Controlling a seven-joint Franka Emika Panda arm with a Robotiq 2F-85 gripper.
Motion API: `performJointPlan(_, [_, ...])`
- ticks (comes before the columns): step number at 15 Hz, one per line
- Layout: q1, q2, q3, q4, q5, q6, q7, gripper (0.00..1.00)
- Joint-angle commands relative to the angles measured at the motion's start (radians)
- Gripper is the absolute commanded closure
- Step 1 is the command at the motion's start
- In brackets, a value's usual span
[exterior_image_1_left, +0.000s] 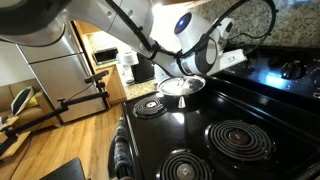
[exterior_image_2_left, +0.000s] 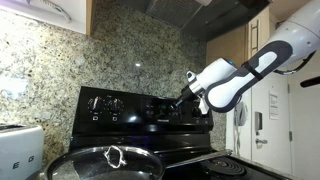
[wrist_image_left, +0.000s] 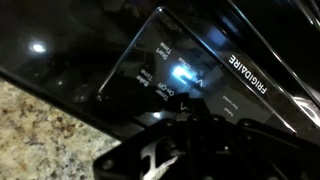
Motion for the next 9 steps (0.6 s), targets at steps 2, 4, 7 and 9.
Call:
performJointPlan(2, [-0.018,0.019,0.008,0.044,-0.025,-0.003,0.026,1.0])
performJointPlan(4, [-0.015,0.022,-0.004,0.052,-0.024,-0.003,0.027,1.0])
performJointPlan(7, [-0.026,0.03,0.006,0.069,-0.03,-0.005,0.021,1.0])
performJointPlan(9, [-0.044,0.041,0.033,0.086,-0.048,0.006,0.008,1.0])
